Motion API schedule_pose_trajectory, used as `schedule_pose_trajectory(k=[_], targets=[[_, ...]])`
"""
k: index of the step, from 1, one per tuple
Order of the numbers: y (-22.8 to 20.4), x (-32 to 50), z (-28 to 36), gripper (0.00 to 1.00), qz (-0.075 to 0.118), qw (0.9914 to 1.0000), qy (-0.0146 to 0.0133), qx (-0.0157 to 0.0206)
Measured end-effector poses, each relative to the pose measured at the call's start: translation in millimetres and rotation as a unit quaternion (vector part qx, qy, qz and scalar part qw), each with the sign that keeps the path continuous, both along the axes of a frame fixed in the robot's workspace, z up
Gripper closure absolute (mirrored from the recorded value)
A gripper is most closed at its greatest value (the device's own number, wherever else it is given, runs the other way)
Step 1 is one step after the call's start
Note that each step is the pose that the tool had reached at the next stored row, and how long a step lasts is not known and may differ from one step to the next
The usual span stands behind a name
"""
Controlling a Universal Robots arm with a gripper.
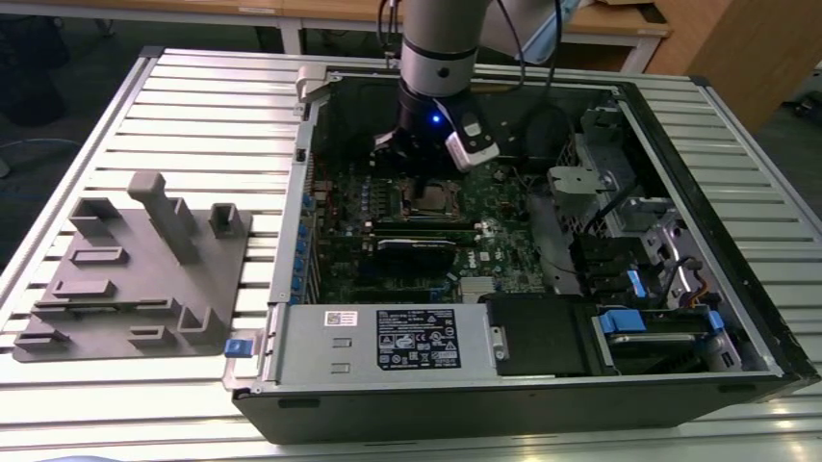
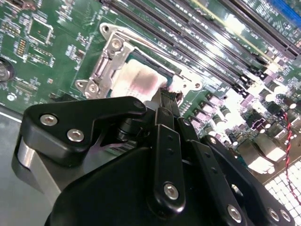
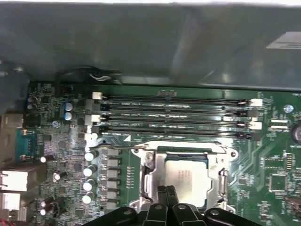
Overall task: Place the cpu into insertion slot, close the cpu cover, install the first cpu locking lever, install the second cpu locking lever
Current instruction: 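Close the cpu cover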
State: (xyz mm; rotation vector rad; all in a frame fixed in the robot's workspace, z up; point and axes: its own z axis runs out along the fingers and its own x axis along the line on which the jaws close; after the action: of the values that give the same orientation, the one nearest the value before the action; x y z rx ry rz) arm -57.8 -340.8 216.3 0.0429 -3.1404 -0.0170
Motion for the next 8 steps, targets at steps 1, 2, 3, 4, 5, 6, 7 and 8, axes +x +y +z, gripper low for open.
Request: schedule_pose_trajectory(k=[1, 2, 3, 4, 5, 6, 7, 8], targets=[[0.0, -1.6, -0.5, 0.89, 0.000, 1.00000, -0.0007, 0.0000], [0.0, -2.6, -1.6, 0.89, 0.000, 1.00000, -0.0018, 0.0000], [0.0, -3.4, -2.9, 0.89, 0.000, 0.99999, -0.0033, 0.0000], [0.0, -4.3, -4.4, 0.89, 0.000, 0.99999, -0.0051, 0.0000], [0.0, -5.1, -5.5, 0.89, 0.000, 0.99998, -0.0060, 0.0000], [0.0, -5.9, -5.7, 0.89, 0.000, 0.99998, -0.0062, 0.0000], [0.0, -6.5, -5.9, 0.89, 0.000, 0.99998, -0.0062, 0.0000], [0.0, -7.0, -5.9, 0.89, 0.000, 0.99998, -0.0063, -0.0001]])
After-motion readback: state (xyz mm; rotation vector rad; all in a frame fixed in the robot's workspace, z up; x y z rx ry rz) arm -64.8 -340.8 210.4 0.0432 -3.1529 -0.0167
